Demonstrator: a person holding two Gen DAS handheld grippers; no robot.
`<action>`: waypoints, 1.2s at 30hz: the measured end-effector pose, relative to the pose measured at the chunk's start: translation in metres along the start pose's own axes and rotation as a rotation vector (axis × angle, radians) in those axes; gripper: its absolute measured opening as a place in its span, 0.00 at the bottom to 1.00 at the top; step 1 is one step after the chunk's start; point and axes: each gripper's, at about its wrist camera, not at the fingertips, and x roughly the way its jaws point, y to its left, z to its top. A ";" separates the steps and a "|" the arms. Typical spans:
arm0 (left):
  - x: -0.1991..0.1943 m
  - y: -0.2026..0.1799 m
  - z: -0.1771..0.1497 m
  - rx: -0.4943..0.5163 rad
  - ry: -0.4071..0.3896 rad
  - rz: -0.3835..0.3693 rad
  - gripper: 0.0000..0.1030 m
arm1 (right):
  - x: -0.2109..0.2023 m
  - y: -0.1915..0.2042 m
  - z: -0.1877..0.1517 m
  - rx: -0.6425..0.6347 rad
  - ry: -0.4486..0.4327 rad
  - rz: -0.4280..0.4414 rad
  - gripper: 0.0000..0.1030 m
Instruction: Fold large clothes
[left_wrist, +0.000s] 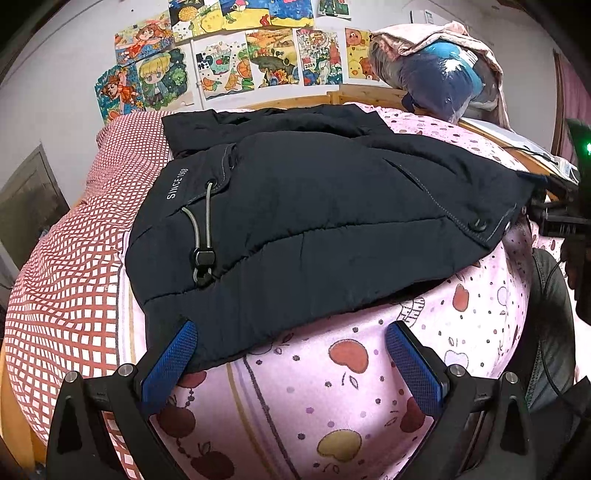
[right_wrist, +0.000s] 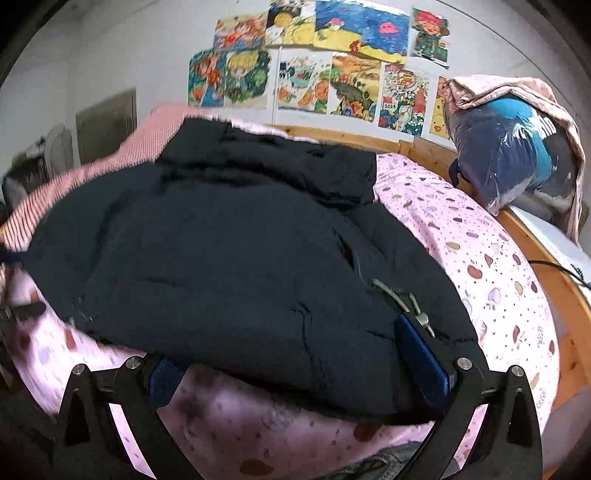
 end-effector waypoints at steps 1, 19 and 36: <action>-0.001 0.000 0.000 -0.002 -0.007 0.001 1.00 | 0.001 -0.003 0.002 0.012 -0.012 0.007 0.98; -0.011 -0.022 0.001 0.119 -0.167 0.295 1.00 | 0.023 -0.027 0.003 0.203 -0.109 0.115 0.98; -0.017 -0.007 0.012 0.087 -0.255 0.326 0.91 | 0.006 0.007 -0.013 -0.119 -0.108 -0.182 0.98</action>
